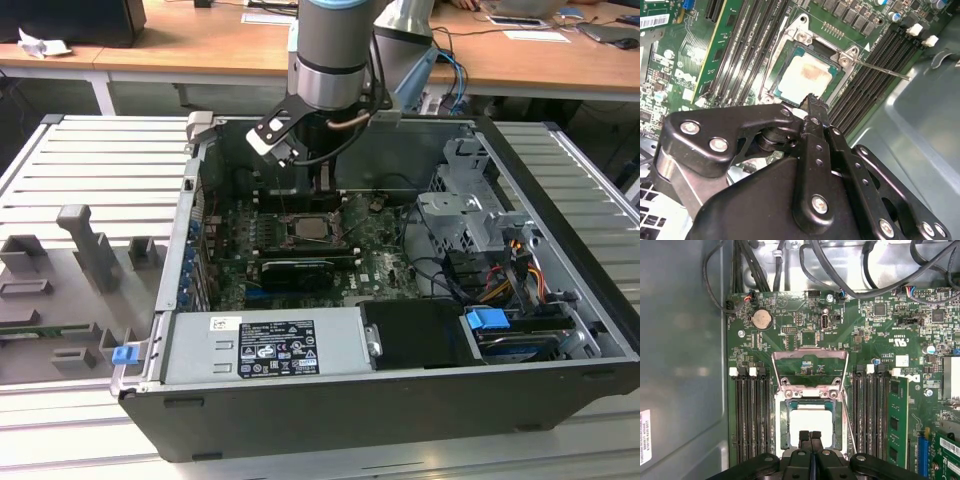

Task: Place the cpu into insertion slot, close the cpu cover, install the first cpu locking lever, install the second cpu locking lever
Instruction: 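Close the cpu cover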

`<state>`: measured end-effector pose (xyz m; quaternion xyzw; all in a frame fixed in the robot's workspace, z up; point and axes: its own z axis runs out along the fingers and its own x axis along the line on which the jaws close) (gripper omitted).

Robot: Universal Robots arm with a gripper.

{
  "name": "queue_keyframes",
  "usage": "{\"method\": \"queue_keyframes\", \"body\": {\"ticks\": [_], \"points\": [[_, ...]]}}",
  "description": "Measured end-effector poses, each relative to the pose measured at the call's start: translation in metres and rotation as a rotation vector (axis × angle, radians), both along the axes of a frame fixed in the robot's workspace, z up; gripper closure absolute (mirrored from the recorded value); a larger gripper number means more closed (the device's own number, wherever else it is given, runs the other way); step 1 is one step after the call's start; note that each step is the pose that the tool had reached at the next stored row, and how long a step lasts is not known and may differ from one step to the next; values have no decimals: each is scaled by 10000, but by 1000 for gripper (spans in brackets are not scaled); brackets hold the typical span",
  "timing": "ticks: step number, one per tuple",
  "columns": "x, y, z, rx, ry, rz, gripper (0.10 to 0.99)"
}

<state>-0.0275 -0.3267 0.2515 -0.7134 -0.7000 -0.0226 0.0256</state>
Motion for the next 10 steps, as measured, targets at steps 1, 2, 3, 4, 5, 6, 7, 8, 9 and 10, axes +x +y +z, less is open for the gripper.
{"method": "queue_keyframes", "body": {"ticks": [1,2,3,4,5,6,7,8,9,10], "points": [[1,1,18,0,0,1,980],[1,3,34,-1,0,2,980],[1,6,50,-1,0,3,980],[1,14,86,-2,0,1,980],[2,23,116,0,-1,2,980],[8,25,116,0,0,4,980],[54,26,117,-1,0,2,980],[86,26,118,-2,1,0,980],[109,26,118,-2,1,2,980],[127,27,126,-3,2,4,980]]}}
